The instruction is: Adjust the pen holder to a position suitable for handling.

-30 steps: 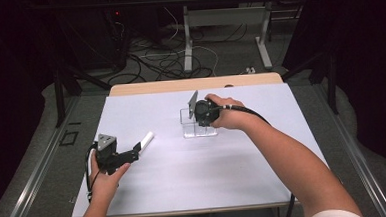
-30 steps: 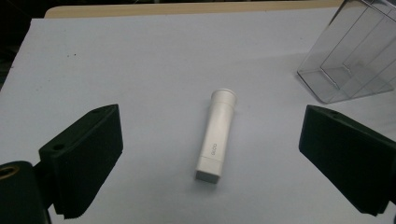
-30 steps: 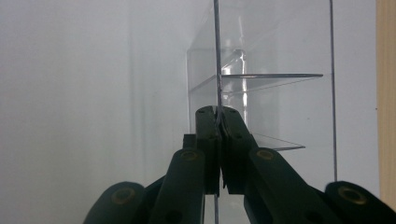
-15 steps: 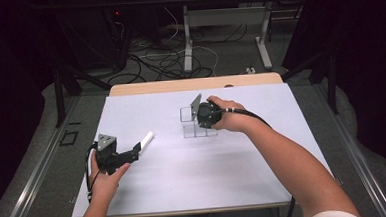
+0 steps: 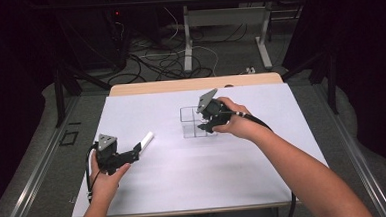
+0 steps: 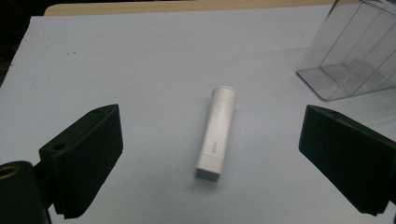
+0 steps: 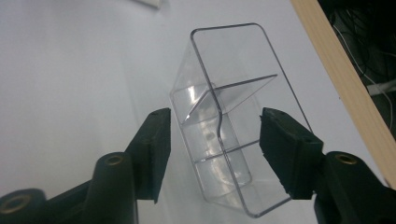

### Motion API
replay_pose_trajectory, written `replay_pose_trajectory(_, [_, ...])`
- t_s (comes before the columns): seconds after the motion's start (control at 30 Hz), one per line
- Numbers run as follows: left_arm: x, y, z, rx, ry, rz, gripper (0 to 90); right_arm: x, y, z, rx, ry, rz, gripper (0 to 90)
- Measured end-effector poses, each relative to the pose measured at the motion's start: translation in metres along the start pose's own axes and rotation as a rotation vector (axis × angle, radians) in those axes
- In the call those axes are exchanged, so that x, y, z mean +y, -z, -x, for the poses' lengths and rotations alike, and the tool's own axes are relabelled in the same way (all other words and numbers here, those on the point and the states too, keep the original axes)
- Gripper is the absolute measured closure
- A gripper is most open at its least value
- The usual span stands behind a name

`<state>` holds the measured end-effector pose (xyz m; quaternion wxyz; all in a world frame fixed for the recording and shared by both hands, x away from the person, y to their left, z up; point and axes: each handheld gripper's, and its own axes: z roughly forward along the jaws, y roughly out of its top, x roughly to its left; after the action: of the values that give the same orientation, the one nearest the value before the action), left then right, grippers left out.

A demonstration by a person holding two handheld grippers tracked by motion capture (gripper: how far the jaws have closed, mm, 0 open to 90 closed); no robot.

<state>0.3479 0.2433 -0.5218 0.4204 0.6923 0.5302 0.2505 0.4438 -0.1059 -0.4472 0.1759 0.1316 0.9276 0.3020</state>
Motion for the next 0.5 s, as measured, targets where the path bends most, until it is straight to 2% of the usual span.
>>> replay_pose_trajectory(0.07, [0.000, 0.000, 0.000, 0.000, -0.002, -0.002, 6.7, -0.009, 0.007, -0.001, -0.017, -0.017, 0.055, 41.5])
replay_pose_trajectory(0.13, [0.000, 0.000, 0.000, 0.000, -0.002, -0.003, 6.7, -0.012, 0.010, -0.001, -0.024, -0.028, 0.066, 40.8])
replay_pose_trajectory(0.27, [0.000, 0.000, 0.000, 0.001, -0.003, -0.004, 6.7, -0.025, 0.021, -0.003, -0.021, -0.113, 0.146, 39.8])
replay_pose_trajectory(0.33, [0.000, 0.000, 0.000, 0.002, -0.003, -0.005, 6.7, -0.031, 0.028, -0.005, -0.012, -0.141, 0.169, 41.9])
replay_pose_trajectory(0.5, [-0.001, -0.001, 0.001, 0.007, -0.008, -0.010, 6.9, -0.050, 0.047, -0.011, -0.052, -0.204, 0.216, 41.0])
